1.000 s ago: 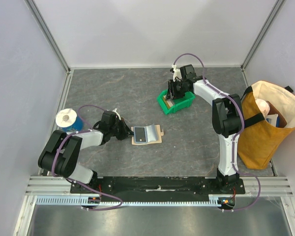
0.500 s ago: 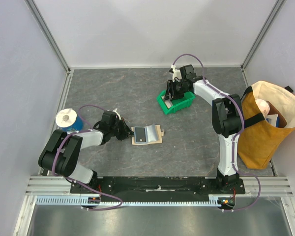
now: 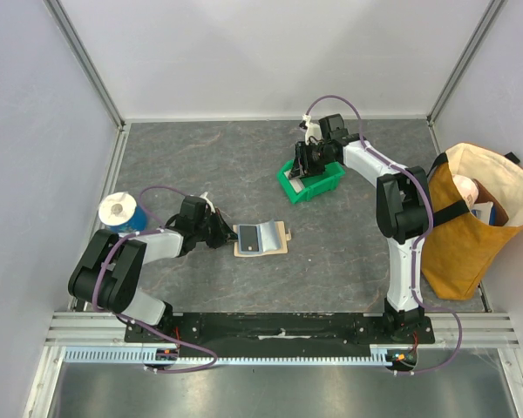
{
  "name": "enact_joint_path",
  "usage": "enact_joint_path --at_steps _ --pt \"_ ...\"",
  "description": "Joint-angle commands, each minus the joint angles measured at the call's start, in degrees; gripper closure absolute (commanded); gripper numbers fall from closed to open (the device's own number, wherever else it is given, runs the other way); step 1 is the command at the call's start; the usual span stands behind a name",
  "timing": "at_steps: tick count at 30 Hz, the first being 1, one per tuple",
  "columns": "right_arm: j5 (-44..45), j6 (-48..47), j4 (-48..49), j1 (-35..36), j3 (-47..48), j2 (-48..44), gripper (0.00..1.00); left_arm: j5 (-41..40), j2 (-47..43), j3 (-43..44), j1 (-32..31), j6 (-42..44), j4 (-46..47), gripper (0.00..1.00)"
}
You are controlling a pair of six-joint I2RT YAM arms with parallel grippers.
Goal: Put the credit cards into the card holder
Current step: Pick up the credit card from the storage box.
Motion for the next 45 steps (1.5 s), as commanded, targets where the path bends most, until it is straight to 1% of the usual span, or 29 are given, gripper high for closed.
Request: enact_joint_path --at_steps 1,10,13,15,18,24,28,33,41,45 --pt "-2.7 -0.2 -1.1 0.0 2.6 -2.7 0.54 0.9 0.6 1.5 0.2 2.2 1.3 0.98" --pt "-2.3 -0.4 -1.4 0.0 2.8 -2.9 0.59 1.0 0.7 1.4 0.2 2.2 1.3 0.98" --pt "-2.8 -0.6 -1.7 0.0 2.9 -3.2 0.63 1.0 0.6 1.5 0.1 2.2 1.3 0.98" --pt "-3.0 -0.6 -1.7 0.0 2.9 -3.4 0.67 1.0 0.6 1.4 0.1 2.2 1.3 0.98" --pt "-3.2 -0.7 -1.8 -0.1 2.9 -3.4 0.7 1.1 0.7 1.5 0.2 2.0 1.4 0.98" --pt "-2.7 -0.9 -2.0 -0.1 2.8 -3.6 0.71 1.2 0.9 1.4 0.2 2.1 1.5 0.98" --pt "-2.6 -1.0 -2.0 -0.2 3.1 -3.8 0.75 1.2 0.8 1.2 0.1 2.1 1.7 0.98" --pt "-1.6 -0.8 -2.0 -0.3 3.8 -4.0 0.82 1.2 0.8 1.1 0.2 2.1 1.8 0.98" --pt "5.2 -0.9 -3.2 -0.4 4.3 -2.3 0.9 1.3 0.9 1.0 0.1 2.1 2.0 0.98" --pt "12.4 -2.7 -3.8 1.0 3.9 -1.6 0.95 1.4 0.9 0.9 0.1 2.2 2.0 0.98"
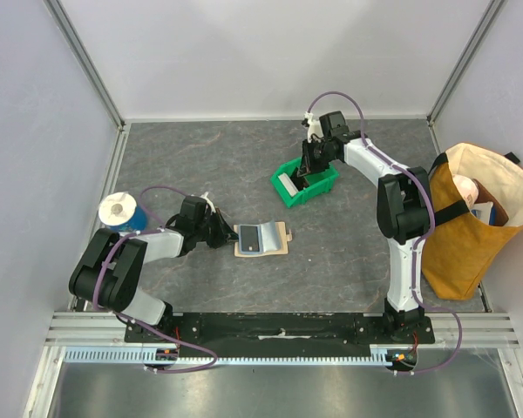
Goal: Put the credit cards into the card holder
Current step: Pick up the credit card from the storage box.
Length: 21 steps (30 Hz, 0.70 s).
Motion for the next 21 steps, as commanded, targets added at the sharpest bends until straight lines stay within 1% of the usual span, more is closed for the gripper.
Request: enact_joint_path --at_steps 1,3,5,10,17,21 --pt "8.8 -2.6 -1.4 1.6 2.2 -1.1 0.96 0.9 0.6 0.8 0.1 2.3 1.6 0.98" --pt "11.5 -4.2 -1.5 3.2 2.1 -1.0 0.96 0.8 0.7 0.7 0.1 2.2 1.6 0.98" --pt "16.5 -5.6 -1.3 5.2 1.3 -1.1 0.96 0.9 0.7 0.7 0.1 2.2 1.6 0.98" --pt "20.3 -6.2 -1.5 6.7 -0.1 -0.9 0.92 0.8 0.8 0.8 0.1 2.2 1.6 0.98" --pt "21.2 -6.2 -2.9 6.8 -0.1 -1.0 0.89 1.2 1.3 0.9 0.2 2.1 1.8 0.98" --pt "21.0 -7.8 -3.7 6.9 0.1 -0.8 0.84 1.3 1.4 1.0 0.2 2.2 1.8 0.98"
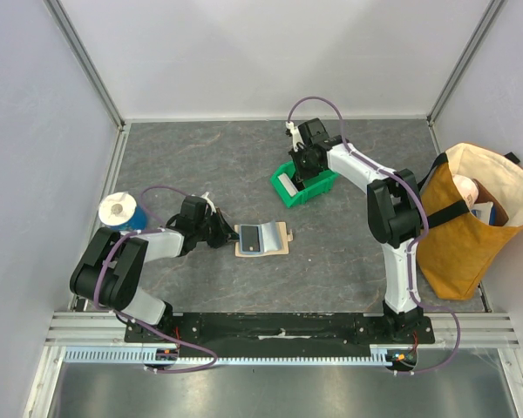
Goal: Put the credit cards into the card holder
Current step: Pick up the credit card from the storage box.
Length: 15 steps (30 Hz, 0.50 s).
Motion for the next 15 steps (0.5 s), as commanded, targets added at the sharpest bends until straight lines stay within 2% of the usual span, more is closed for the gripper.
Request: enact_joint_path --at_steps 1,11,15 --pt "0.8 -2.5 -1.7 0.0 0.0 -1.0 0.84 0.4 0.8 1.0 0.1 2.2 1.0 0.98" --pt "-2.7 -2.7 -1.8 -0.1 0.2 -0.9 0.8 0.4 0.5 0.6 0.1 2.2 1.1 0.98" --pt "-2.6 -2.3 -1.9 -0.1 0.9 -0.7 0.88 0.5 0.2 0.6 0.1 2.2 1.1 0.98"
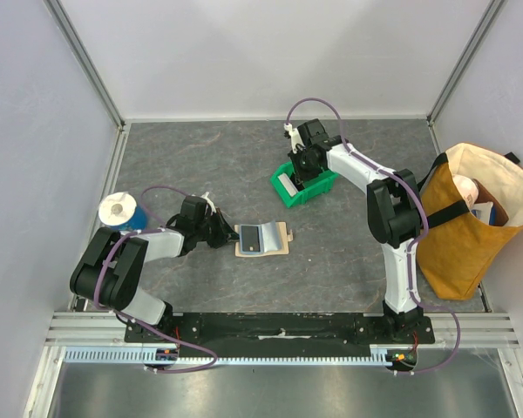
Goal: Put the credit cards into the card holder
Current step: Pick up the credit card from the storage box.
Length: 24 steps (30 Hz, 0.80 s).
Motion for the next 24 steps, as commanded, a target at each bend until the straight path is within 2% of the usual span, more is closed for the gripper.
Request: enact_joint_path --at_steps 1,7,14,24 --pt "-1.1 -0.8 -0.4 0.0 1.0 -0.8 0.9 0.4 0.2 0.6 0.1 2.2 1.0 0.98" --pt "2.0 -0.9 -0.3 0.1 2.1 -2.2 1.0 0.5 -0.3 0.3 0.2 2.2 1.0 0.98" --pt "8.4 -0.7 3.3 -0.1 2.2 -8.8 1.0 0.5 -1.2 0.1 0.2 2.3 1.0 0.98" --pt "8.4 2.0 5.1 0.0 -2.9 -17.7 1.0 1.2 -2.0 -0.1 0.1 2.3 1.0 0.98"
